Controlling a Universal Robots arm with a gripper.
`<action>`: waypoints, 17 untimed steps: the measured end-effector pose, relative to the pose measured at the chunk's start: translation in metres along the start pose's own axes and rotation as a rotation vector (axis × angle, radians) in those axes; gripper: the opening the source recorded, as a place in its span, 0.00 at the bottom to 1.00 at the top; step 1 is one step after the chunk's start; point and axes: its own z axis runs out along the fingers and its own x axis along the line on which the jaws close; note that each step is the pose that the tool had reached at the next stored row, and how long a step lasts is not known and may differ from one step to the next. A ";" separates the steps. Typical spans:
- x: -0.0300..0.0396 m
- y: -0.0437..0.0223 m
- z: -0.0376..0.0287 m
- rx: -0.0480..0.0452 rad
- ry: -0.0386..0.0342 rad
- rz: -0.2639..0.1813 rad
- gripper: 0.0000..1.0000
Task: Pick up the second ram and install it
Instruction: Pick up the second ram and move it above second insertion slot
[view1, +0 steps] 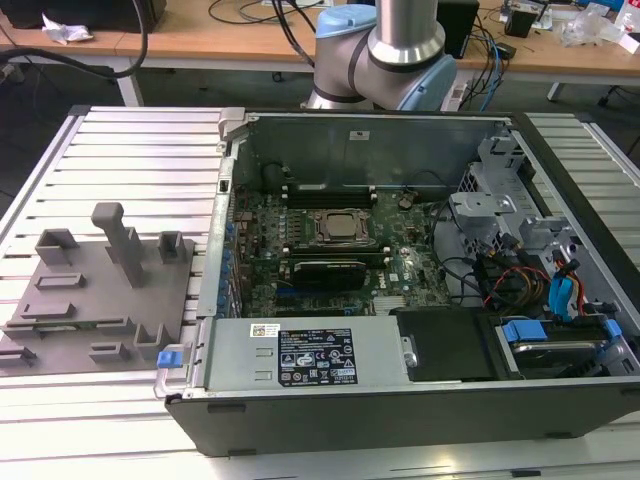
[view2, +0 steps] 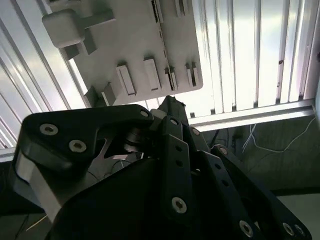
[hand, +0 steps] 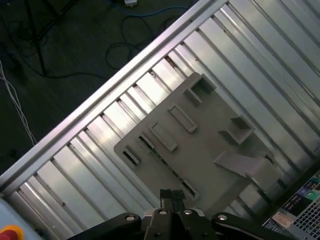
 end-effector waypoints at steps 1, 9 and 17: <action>0.0000 0.0000 0.0000 -0.0003 0.0007 -0.017 0.11; 0.0000 0.0000 0.0000 -0.0029 0.0057 -0.127 0.11; 0.0000 0.0000 0.0000 -0.0058 0.0113 -0.253 0.11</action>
